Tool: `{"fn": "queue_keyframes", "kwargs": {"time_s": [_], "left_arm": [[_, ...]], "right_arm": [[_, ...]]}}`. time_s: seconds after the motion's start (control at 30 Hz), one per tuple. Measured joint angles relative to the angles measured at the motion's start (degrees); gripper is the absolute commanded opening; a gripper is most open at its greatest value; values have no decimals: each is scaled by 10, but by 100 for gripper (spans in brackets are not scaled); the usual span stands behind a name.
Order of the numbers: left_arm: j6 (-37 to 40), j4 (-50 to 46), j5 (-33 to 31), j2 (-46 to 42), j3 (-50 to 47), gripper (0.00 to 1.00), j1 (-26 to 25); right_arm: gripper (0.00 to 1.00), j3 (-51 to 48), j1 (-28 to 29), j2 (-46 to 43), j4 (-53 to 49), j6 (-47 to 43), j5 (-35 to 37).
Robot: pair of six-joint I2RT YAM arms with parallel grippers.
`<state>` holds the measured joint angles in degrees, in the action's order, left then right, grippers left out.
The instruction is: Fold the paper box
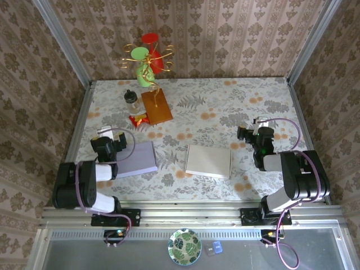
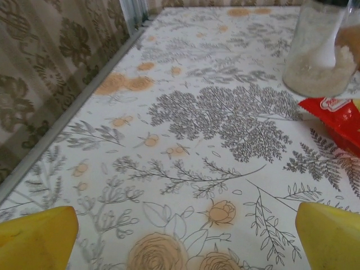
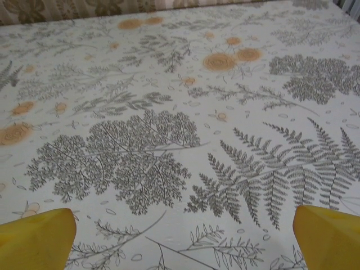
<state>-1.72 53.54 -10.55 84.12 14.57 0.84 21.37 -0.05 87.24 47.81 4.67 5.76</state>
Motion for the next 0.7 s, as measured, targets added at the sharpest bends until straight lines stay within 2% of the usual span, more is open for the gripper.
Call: {"fn": "queue_keyframes", "kwargs": {"time_s": [0.1, 0.33, 0.7], "left_arm": [[3, 33, 6, 49, 6, 100, -5], [13, 23, 24, 51, 55, 100, -9], [16, 21, 33, 51, 57, 100, -9]], "right_arm": [[100, 0, 6, 0, 3, 0, 6], [100, 0, 11, 0, 5, 0, 16], [100, 1, 14, 0, 5, -2, 26]]}}
